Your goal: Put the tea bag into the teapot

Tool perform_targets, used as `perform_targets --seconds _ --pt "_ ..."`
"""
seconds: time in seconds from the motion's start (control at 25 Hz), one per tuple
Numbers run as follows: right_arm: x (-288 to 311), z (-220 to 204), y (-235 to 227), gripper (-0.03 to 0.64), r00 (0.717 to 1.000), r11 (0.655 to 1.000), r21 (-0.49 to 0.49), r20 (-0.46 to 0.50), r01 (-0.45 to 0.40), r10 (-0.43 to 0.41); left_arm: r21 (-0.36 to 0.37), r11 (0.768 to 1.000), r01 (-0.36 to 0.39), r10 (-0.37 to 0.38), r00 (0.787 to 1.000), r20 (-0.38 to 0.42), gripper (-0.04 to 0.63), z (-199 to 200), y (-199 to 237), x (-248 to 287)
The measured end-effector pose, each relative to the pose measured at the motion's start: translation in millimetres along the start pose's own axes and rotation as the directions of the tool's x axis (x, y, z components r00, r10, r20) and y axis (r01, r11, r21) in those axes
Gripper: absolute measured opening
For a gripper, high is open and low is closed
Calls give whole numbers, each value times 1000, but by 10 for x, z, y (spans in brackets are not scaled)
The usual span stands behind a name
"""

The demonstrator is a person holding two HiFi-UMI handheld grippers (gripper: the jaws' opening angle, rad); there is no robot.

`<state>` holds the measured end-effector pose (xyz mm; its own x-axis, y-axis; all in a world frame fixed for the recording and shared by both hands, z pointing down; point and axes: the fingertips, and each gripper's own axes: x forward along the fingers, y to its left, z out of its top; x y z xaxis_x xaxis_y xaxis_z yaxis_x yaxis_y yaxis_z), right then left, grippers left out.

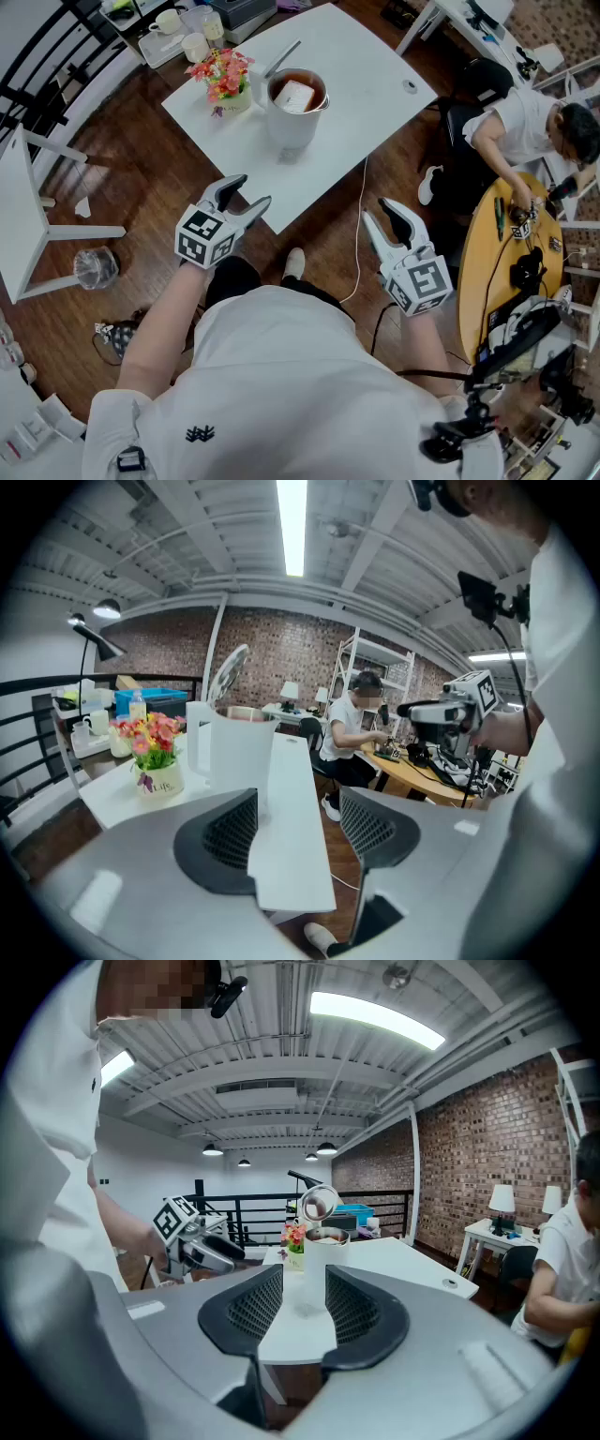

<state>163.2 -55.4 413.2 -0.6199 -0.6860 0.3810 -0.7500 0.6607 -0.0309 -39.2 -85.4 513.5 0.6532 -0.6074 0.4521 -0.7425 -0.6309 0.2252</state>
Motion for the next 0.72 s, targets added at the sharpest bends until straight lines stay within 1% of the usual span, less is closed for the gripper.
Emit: perform_targets --seconds 0.12,0.2,0.32,0.44,0.6,0.72 --pt "226 0 -141 132 1000 1000 11 -15 20 -20 18 1000 25 -24 996 -82 268 -160 312 502" --pt "373 21 -239 132 999 999 13 -24 34 -34 11 999 45 -44 991 -129 268 -277 497 823" --pt "501 38 -322 130 997 996 46 -41 73 -71 -15 997 76 -78 977 -197 268 -467 675 1203" --pt "618 74 -338 130 993 992 68 -62 108 -104 14 993 121 -114 960 -255 267 -554 795 1541" --pt "744 91 -319 130 988 988 74 -91 136 -129 45 988 151 -129 938 -320 268 -703 878 1865" --pt "785 45 -299 130 982 983 90 -118 158 -147 39 987 156 -131 925 -357 267 -824 932 1985"
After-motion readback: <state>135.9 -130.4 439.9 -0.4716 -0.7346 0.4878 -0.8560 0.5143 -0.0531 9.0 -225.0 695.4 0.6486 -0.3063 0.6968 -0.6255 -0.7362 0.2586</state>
